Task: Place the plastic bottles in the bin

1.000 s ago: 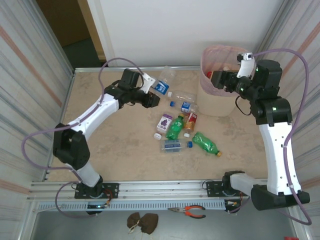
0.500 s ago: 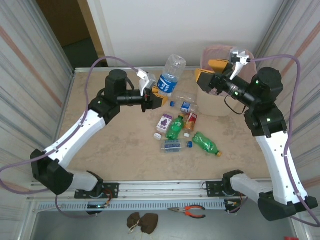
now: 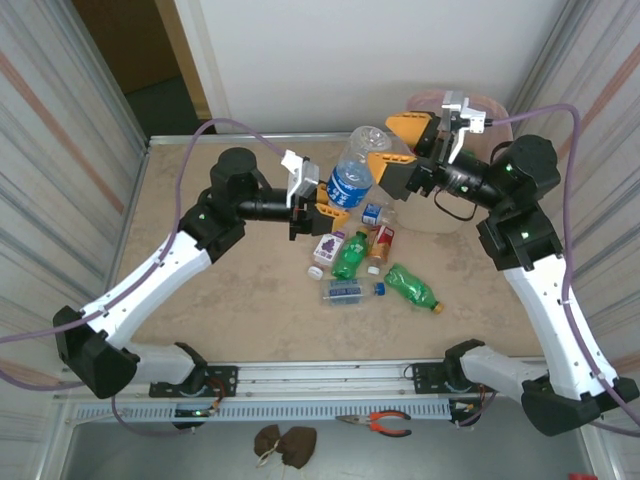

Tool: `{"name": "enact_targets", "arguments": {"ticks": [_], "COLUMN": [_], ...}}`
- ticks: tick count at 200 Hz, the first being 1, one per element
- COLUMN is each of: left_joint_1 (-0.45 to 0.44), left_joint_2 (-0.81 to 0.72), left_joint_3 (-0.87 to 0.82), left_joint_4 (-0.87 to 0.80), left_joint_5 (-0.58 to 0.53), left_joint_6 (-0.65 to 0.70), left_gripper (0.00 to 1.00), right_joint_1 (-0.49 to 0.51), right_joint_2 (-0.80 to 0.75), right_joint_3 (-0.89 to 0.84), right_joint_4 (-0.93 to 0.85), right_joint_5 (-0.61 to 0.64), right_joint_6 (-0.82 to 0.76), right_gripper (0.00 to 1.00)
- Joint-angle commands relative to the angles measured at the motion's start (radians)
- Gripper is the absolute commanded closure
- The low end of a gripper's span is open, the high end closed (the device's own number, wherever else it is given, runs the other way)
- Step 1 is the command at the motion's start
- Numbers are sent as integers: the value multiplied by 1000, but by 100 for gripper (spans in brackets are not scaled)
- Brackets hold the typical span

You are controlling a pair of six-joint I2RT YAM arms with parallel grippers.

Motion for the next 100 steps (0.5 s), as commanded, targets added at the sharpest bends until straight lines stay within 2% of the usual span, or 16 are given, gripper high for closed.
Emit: {"name": "enact_targets", "arguments": {"ticks": [1, 53, 100], "left_joint_1": [-7, -17, -17], "left_joint_2": [-20, -21, -20], "left_joint_3": [43, 44, 43], "left_joint_4": [2, -7, -9], "left_joint_5": [14, -5, -22], "left_joint_6": [28, 37, 37], "left_gripper": [68, 68, 68], "right_joint_1": [21, 39, 51], "right_joint_2": [13, 46, 65], "right_joint_3": [48, 70, 79], "right_joint_4": [19, -42, -39], "right_joint_5": [-47, -28, -37], "right_joint_6": [0, -28, -29], "right_gripper": [1, 7, 20]}}
